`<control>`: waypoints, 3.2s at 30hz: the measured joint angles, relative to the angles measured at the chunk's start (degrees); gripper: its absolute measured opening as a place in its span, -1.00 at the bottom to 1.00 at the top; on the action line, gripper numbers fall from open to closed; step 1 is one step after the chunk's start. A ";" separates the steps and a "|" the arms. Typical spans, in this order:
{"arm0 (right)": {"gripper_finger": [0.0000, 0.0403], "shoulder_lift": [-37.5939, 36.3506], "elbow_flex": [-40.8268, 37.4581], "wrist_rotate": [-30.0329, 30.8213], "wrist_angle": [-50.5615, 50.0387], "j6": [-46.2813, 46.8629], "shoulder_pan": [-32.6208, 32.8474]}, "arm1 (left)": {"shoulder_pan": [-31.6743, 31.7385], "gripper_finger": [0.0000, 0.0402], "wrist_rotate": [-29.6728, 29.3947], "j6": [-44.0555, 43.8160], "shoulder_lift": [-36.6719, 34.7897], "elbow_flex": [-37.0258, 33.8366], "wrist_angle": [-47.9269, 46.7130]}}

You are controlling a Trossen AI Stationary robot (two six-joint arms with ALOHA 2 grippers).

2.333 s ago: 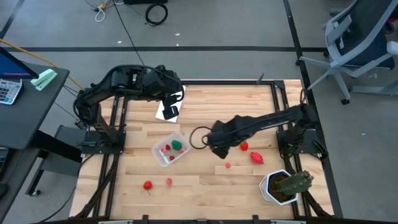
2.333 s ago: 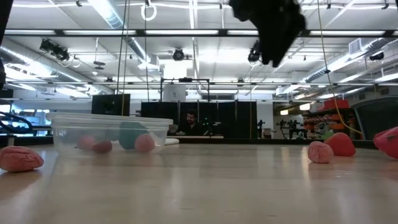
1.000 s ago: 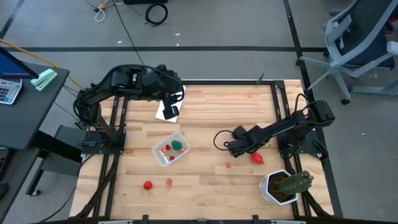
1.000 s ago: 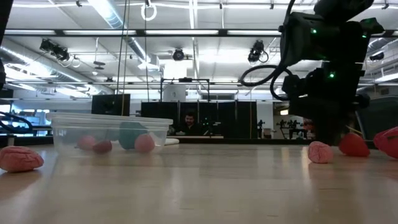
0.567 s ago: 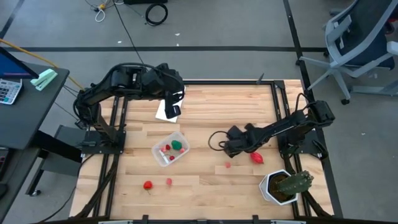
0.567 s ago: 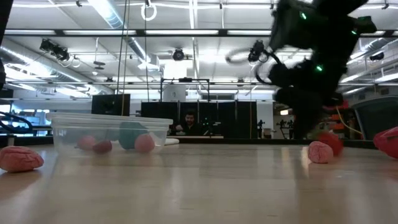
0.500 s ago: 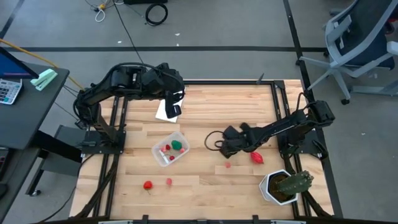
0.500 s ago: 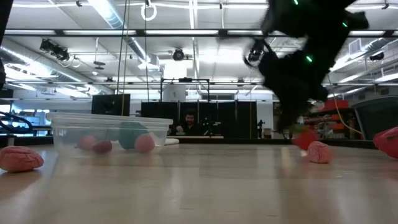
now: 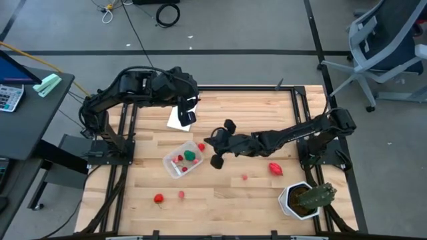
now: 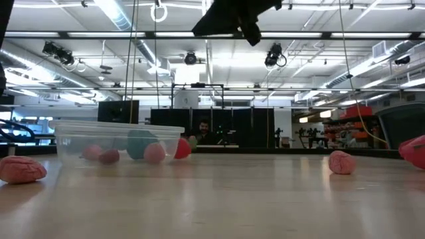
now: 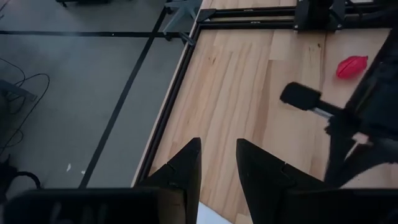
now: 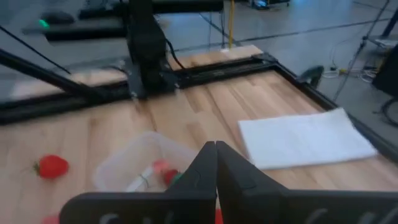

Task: Pick and placing Produce into tupperware
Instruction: Put the strawberry into the transparent bin

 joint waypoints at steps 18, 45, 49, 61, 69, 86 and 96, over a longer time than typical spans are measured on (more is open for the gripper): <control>-0.16 10.13 -0.01 -6.55 -6.99 -1.33 -8.28 | 0.00 -0.47 0.00 0.01 0.00 0.04 -0.65; 0.19 22.28 6.68 -23.32 0.48 -31.81 -17.07 | 0.00 -0.47 0.01 -1.92 0.00 0.04 -0.72; 0.19 27.14 14.55 -24.94 -4.96 -34.49 -17.04 | 0.00 -0.47 0.01 -1.64 0.00 0.02 -0.78; 0.19 37.18 28.47 -26.36 -16.40 -37.38 -16.89 | 0.01 -0.47 0.00 -1.46 0.00 0.00 -3.79; 0.04 36.99 28.34 -22.82 -17.39 -37.41 -16.94 | 0.02 -0.47 -0.02 -1.46 0.00 0.00 -5.26; -0.97 34.87 28.34 -19.36 -17.31 -33.71 -16.25 | 0.00 -0.47 0.00 -1.53 0.00 0.00 -5.66; -0.99 25.01 28.37 -22.43 -12.68 -26.40 -11.67 | 0.00 -0.47 0.00 -1.57 0.00 0.00 -5.64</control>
